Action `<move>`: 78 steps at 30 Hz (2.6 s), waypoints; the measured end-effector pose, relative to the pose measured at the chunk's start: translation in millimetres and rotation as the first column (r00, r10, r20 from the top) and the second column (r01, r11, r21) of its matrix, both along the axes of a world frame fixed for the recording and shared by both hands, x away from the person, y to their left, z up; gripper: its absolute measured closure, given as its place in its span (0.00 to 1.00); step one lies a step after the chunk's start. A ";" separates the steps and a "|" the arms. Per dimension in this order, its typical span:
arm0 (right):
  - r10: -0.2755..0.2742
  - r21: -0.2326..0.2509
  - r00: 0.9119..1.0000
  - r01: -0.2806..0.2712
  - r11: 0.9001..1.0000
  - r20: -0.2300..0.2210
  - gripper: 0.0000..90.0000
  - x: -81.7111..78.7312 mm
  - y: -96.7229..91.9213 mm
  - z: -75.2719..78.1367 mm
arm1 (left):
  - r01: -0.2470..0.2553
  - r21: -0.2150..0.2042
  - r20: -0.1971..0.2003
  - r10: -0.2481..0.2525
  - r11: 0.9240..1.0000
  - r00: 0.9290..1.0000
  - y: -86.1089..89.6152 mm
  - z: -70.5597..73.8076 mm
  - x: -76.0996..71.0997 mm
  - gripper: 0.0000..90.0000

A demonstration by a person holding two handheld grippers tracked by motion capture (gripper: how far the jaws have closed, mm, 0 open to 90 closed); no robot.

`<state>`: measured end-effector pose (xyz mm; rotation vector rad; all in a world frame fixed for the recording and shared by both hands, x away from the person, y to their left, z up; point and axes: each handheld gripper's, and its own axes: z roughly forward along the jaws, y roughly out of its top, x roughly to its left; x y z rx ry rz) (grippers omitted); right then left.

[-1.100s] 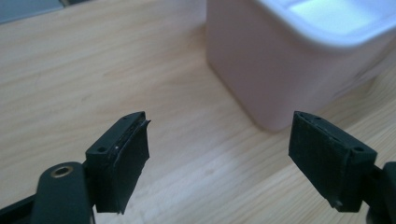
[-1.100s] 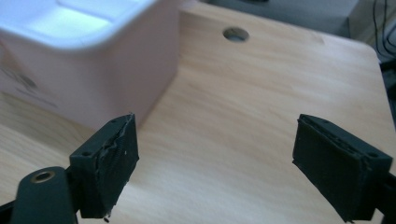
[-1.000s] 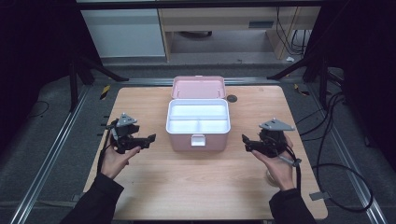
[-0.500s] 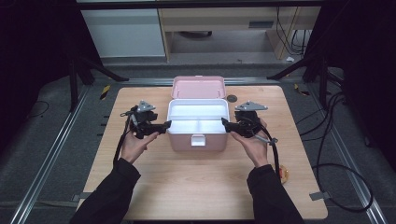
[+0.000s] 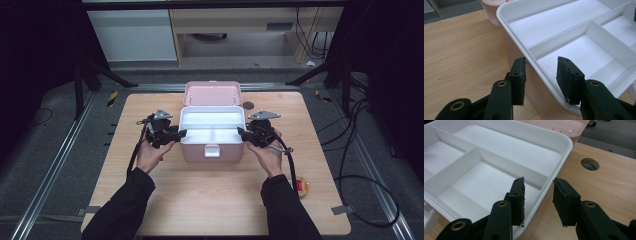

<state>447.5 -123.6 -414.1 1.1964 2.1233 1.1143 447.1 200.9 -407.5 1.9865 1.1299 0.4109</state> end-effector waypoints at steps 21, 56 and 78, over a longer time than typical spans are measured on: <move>-0.019 -0.021 0.999 0.018 1.000 -0.028 0.68 -0.2 6.4 -5.5 | 0.004 0.048 0.010 -0.004 0.999 1.000 -3.3 -6.2 1.9 0.65; 0.069 0.044 0.992 -0.074 0.996 0.101 0.41 -33.9 -22.9 31.1 | 0.150 0.137 0.177 -0.174 0.979 0.969 14.4 29.8 -27.8 0.36; 0.395 -0.164 0.919 -0.390 0.906 0.000 0.55 12.9 -12.0 63.0 | 0.453 0.295 0.004 -0.475 0.841 0.880 -4.1 68.4 19.7 0.44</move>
